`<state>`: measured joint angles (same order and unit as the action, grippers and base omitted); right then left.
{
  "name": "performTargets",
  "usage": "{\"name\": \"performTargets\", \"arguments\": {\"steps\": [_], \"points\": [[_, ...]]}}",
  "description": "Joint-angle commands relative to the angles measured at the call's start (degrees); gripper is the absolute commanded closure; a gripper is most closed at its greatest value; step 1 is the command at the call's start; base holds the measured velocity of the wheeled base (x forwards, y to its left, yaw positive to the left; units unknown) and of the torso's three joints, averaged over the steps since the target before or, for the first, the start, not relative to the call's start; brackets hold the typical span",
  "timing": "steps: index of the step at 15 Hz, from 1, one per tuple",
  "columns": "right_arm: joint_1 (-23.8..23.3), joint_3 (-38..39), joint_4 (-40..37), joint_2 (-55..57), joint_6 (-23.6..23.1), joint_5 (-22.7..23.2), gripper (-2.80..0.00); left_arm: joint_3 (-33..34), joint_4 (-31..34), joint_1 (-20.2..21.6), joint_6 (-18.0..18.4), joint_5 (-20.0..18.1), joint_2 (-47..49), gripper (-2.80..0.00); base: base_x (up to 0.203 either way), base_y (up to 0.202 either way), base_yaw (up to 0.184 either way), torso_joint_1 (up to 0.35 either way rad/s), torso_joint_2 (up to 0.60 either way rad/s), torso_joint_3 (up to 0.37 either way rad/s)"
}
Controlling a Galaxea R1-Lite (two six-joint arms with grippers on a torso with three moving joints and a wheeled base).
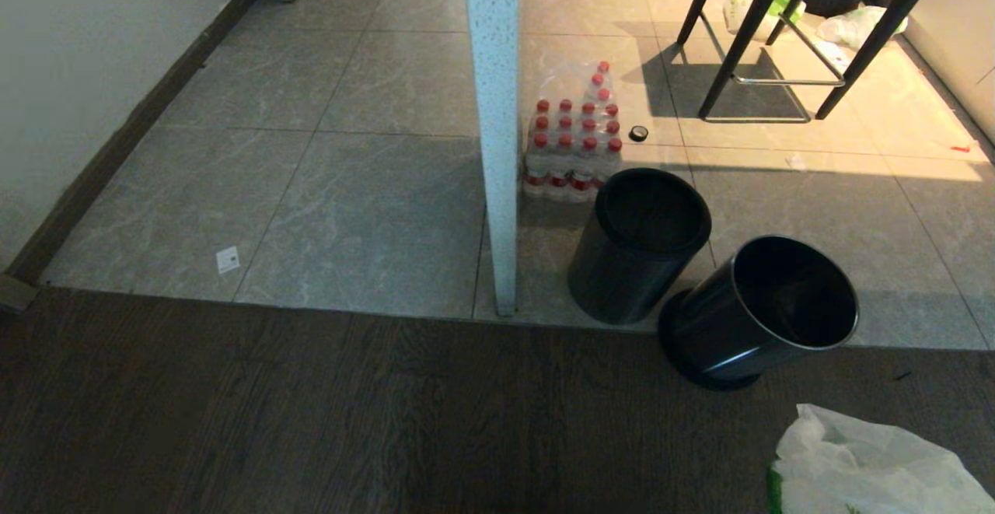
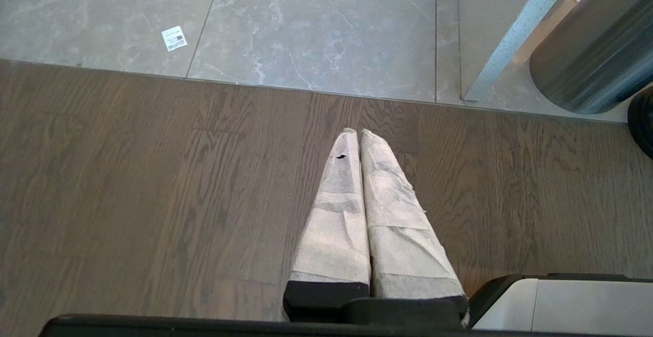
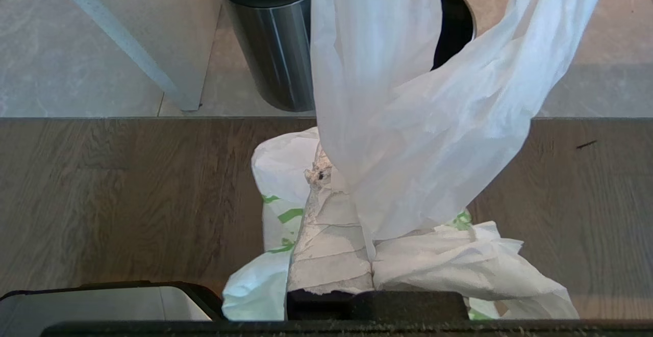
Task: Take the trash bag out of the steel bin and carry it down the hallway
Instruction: Put the trash bag at the door
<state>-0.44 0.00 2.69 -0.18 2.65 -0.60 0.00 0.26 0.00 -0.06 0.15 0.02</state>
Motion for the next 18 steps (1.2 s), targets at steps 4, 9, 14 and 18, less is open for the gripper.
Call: {"name": "performTargets", "arguments": {"steps": [4, 9, 14, 18], "points": [[0.0, 0.09, -0.02, 0.09, 0.78, -0.02, 0.0, 0.0, 0.01, 0.0, -0.03, 0.03, -0.02, 0.0, 0.0, 0.0, 0.0, 0.0, 0.0, 0.0], [0.0, 0.09, -2.02, 0.09, -3.65, 0.18, 0.0, 0.0, 0.01, 0.0, -0.03, 0.03, -0.02, 0.0, 0.0, 0.0, 0.0, 0.0, 0.0, 0.0], [0.09, 0.09, -2.68, 0.2, -9.31, 1.79, 0.0, 0.0, 0.01, 0.0, -0.03, 0.03, -0.02, 0.0, 0.0, 0.0, 0.0, 0.0, 0.0, 0.0], [0.09, 0.0, -2.99, 0.09, -7.8, 1.64, 0.0, 0.0, 0.01, 0.0, -0.03, 0.03, -0.02, 0.0, 0.0, 0.0, 0.0, 0.0, 0.0, 0.0]]}}
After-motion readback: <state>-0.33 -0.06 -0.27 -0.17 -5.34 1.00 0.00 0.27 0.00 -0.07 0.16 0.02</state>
